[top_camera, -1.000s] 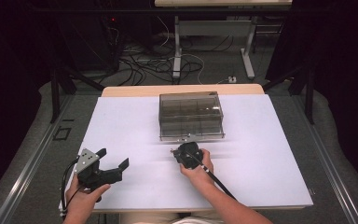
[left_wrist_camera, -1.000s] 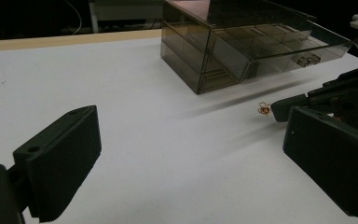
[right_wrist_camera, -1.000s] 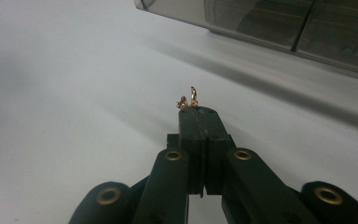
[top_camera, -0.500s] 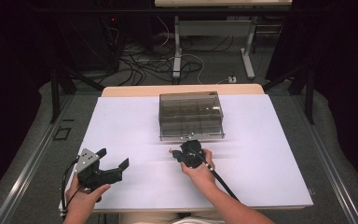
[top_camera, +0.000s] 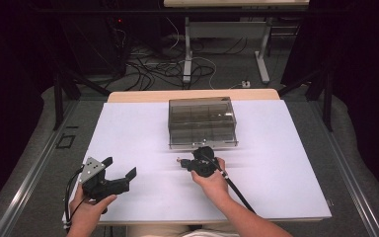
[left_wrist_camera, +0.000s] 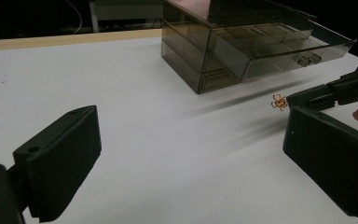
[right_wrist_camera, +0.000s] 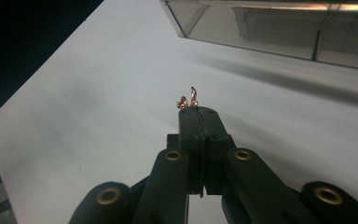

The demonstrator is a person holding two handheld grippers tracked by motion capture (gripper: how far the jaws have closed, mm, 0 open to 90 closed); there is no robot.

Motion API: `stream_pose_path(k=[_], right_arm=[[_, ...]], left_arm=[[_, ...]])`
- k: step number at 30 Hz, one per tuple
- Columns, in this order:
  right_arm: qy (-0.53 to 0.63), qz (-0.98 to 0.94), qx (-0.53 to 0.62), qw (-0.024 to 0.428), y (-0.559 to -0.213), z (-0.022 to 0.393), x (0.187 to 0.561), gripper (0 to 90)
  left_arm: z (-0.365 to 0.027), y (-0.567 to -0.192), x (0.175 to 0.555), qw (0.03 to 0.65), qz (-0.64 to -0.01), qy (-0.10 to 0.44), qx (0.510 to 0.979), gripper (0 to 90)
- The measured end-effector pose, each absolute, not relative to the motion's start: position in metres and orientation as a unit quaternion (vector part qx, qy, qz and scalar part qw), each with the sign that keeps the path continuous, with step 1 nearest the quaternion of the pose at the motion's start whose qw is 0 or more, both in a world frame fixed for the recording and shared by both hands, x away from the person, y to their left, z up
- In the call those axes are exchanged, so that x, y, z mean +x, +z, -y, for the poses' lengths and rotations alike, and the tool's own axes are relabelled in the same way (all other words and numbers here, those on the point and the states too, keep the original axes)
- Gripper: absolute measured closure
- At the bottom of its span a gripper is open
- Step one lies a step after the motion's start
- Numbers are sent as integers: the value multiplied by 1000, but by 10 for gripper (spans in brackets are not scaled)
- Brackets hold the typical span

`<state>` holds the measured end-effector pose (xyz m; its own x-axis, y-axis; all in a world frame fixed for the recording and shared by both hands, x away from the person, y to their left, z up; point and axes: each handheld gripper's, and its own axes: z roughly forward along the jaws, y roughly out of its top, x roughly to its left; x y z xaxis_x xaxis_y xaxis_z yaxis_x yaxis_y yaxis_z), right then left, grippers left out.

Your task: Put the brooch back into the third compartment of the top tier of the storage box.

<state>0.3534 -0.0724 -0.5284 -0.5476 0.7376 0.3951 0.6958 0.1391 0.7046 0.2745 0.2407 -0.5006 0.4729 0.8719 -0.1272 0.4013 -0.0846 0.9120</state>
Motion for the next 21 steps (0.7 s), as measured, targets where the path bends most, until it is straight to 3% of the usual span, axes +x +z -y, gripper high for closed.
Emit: stream_pose_path(k=[21], right_arm=[[473, -740, 478, -4, -505, 77, 354, 896]], left_arm=[[-241, -500, 274, 495, -453, 237, 702, 42]])
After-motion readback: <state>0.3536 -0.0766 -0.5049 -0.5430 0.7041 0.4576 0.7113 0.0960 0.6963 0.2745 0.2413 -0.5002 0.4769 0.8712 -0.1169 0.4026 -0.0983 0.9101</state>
